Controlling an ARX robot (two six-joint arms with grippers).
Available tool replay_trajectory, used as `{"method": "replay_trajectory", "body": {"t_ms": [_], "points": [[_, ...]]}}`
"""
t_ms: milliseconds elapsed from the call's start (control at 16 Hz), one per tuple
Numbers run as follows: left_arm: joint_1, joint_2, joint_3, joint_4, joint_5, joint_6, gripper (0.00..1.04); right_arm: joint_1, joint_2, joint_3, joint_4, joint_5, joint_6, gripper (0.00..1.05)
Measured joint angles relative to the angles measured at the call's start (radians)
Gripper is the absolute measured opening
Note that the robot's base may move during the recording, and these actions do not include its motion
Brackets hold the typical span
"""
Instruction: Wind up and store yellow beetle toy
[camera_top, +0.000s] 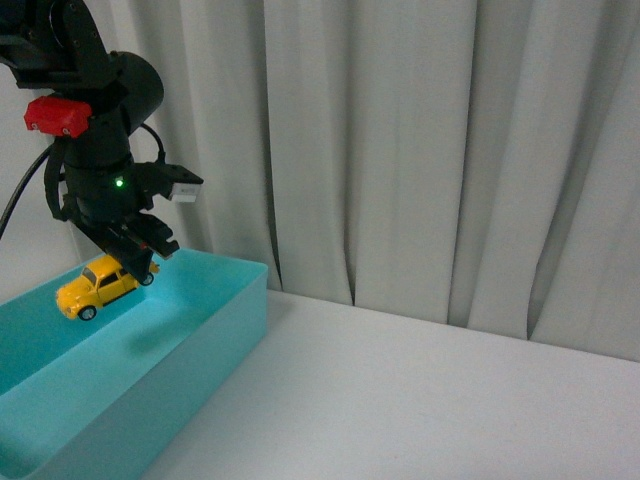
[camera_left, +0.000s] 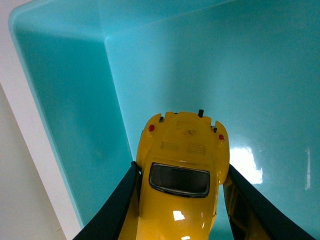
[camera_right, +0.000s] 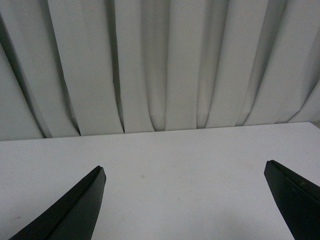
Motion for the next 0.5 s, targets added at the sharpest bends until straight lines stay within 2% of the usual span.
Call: {"method": "replay_trajectory", "body": {"t_ms": [438, 501], "points": [[-0.003, 0.047, -0.053, 0.047, -0.040, -0.044, 0.41, 0.000, 0.000, 0.000, 0.000, 0.000, 0.000, 0.98], [-0.008, 0.048, -0.053, 0.045, -0.034, -0.051, 0.50, 0.000, 0.000, 0.000, 0.000, 0.000, 0.000, 0.98]]}}
